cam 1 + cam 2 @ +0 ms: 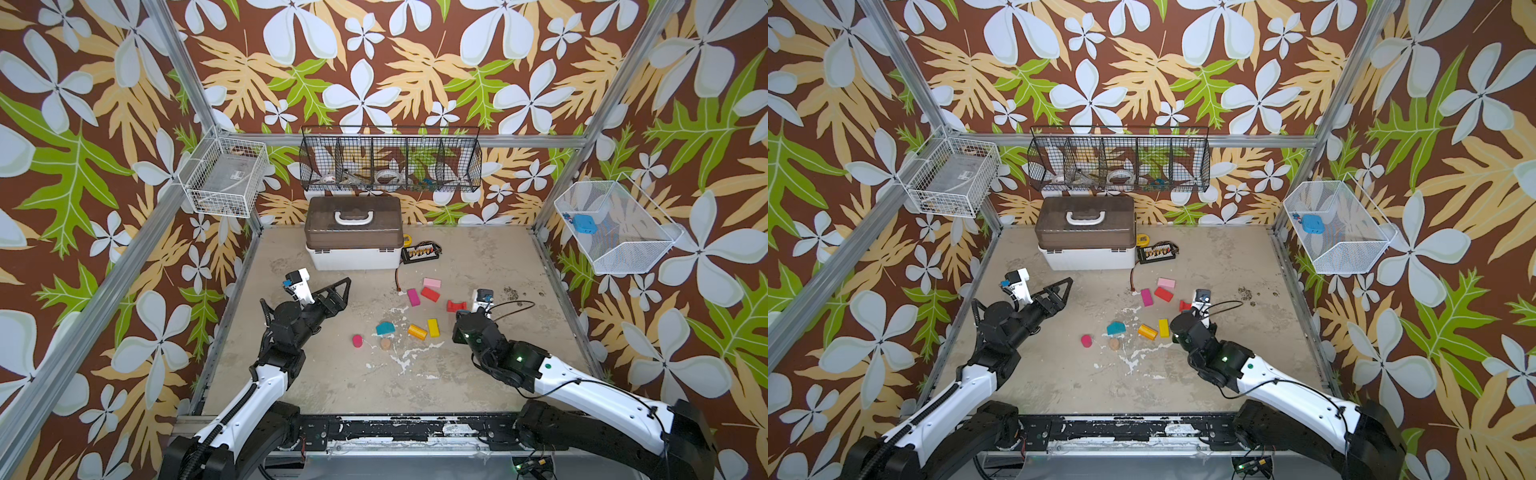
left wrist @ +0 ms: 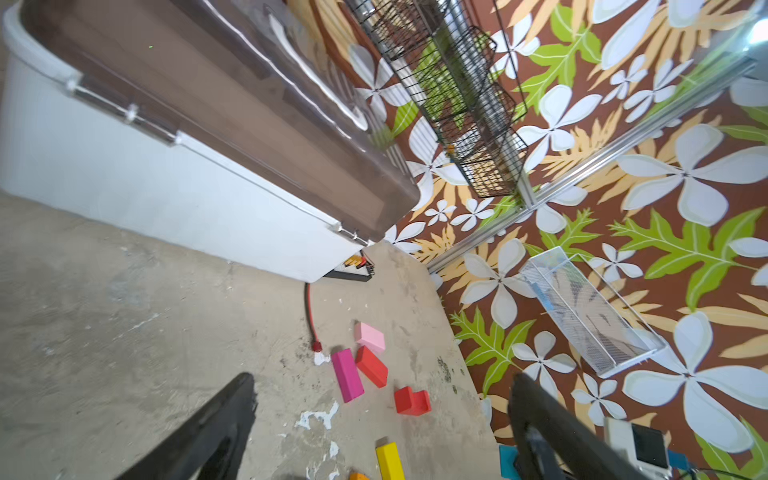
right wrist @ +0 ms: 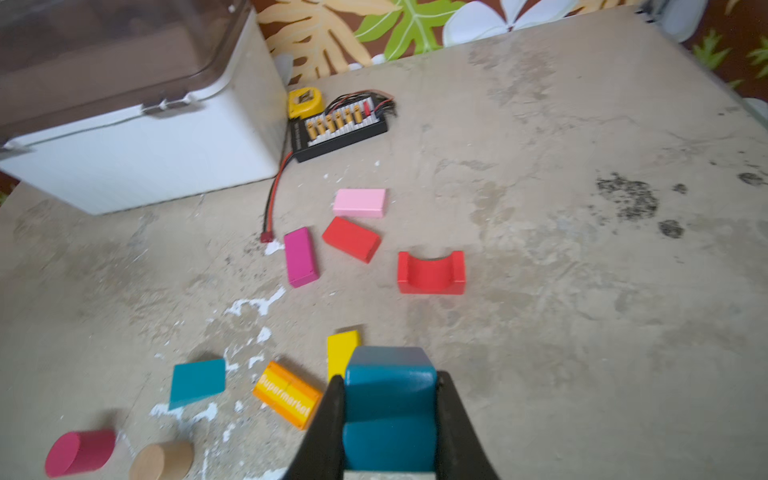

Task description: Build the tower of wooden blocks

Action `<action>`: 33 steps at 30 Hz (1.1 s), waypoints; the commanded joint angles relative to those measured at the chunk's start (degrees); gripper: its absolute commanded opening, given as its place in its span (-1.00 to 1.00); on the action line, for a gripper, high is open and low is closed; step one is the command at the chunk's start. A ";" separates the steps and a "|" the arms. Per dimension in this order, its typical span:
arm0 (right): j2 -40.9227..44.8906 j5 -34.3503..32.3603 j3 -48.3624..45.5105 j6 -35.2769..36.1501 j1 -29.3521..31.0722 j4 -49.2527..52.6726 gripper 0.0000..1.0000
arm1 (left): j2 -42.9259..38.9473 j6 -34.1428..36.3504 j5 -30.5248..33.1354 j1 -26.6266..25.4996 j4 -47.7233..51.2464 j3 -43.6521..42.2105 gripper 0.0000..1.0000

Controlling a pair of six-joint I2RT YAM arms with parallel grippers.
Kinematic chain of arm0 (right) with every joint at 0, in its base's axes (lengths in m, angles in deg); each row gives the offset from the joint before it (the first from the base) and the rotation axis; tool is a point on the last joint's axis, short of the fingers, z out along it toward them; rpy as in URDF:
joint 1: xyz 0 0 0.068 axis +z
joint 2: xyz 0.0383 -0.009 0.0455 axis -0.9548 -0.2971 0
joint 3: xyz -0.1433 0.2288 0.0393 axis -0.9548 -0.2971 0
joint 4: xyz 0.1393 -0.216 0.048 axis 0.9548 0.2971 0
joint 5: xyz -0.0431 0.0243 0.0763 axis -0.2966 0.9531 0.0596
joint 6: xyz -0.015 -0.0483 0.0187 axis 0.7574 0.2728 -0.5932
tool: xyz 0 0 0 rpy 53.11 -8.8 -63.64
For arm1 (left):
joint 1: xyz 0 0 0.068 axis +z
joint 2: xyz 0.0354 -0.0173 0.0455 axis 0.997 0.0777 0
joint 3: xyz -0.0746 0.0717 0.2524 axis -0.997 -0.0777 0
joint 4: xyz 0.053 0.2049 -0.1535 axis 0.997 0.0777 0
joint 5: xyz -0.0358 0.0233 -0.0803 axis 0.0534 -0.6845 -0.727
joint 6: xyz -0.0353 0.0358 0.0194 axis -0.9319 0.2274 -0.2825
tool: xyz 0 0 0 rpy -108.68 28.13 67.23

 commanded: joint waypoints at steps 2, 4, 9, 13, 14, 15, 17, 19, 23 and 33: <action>2.77 3.44 -2.32 2.76 -6.42 -0.88 -0.69 | 3.09 1.90 2.35 -5.48 -6.63 -1.22 0.99; 1.72 5.41 -2.54 3.85 -8.66 -2.14 -0.72 | 7.55 9.13 4.79 -11.62 0.60 5.04 0.99; -4.48 6.20 -1.64 4.77 -10.01 -3.60 -0.76 | 19.13 20.09 12.68 -25.66 10.81 17.30 0.97; -11.48 8.80 -0.37 5.54 -10.05 -6.03 -0.79 | 21.96 23.46 16.17 -29.21 12.97 20.57 0.98; -13.87 8.93 0.57 5.65 -10.05 -6.00 -0.82 | 22.15 23.52 16.55 -29.21 13.29 20.74 0.98; -16.34 9.13 1.78 5.78 -10.11 -5.82 -0.84 | 22.06 23.49 17.41 -29.19 13.85 20.91 0.99; -20.51 9.72 3.89 6.07 -10.01 -5.43 -0.88 | 21.39 23.56 19.30 -29.22 14.93 21.01 1.00; -24.14 10.47 5.22 6.22 -10.09 -5.61 -0.88 | 20.31 23.56 20.53 -29.22 15.18 20.77 0.99; -30.50 11.68 7.51 6.30 -10.09 -6.82 -0.89 | 18.60 23.56 21.62 -29.21 15.41 20.28 0.99; -36.68 11.36 9.28 6.06 -10.10 -8.49 -0.84 | 16.36 23.75 23.39 -29.15 15.15 19.23 0.99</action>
